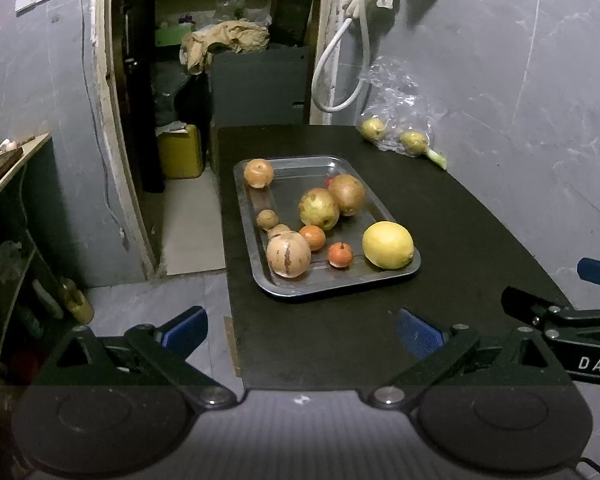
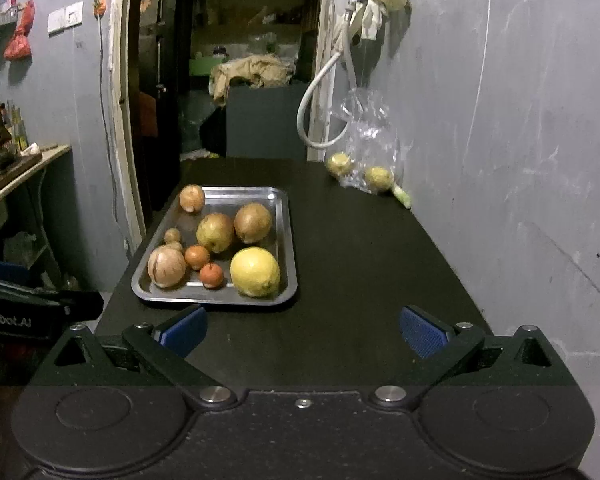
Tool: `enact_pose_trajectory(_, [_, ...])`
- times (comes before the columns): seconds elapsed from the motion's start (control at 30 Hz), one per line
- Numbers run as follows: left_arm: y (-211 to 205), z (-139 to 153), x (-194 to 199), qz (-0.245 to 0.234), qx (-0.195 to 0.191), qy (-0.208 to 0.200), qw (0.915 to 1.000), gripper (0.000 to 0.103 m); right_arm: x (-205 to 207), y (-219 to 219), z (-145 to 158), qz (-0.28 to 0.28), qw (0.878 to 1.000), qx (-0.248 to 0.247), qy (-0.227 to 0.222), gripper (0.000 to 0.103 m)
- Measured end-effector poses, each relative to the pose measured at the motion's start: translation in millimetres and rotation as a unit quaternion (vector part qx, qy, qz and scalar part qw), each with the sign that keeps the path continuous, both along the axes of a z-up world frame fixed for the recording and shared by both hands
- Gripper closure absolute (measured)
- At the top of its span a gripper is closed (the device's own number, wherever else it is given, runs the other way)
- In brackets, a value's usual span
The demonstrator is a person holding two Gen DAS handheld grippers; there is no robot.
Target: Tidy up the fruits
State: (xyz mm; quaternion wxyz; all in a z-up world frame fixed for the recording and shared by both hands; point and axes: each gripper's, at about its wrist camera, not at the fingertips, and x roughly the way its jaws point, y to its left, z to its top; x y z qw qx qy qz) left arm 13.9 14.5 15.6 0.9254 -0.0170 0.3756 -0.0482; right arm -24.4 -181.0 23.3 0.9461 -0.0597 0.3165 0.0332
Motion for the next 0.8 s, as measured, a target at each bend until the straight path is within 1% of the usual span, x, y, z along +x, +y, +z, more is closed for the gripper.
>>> enact_pose_trajectory(0.23, [-4,-7,-4,-0.007,0.009,0.004,0.9999,0.000,1,-1,-9,0.006,1.000,-0.001,0.023,0.001])
enact_pose_trajectory(0.37, [-3,-8,-4,-0.002,0.011,0.006,0.9999,0.000,2,-1,-10,0.006,1.000,-0.001,0.024,0.001])
enact_pose_trajectory(0.6, [5,-8,-5,0.020,0.006,0.009,0.9997,0.000,5,0,-9,0.008,1.000,-0.002,0.024,0.001])
enact_pose_trajectory(0.8, [6,-6,-7,0.024,0.007,0.006,0.9997,0.000,5,0,-10,0.010,1.000,-0.002,0.024,0.001])
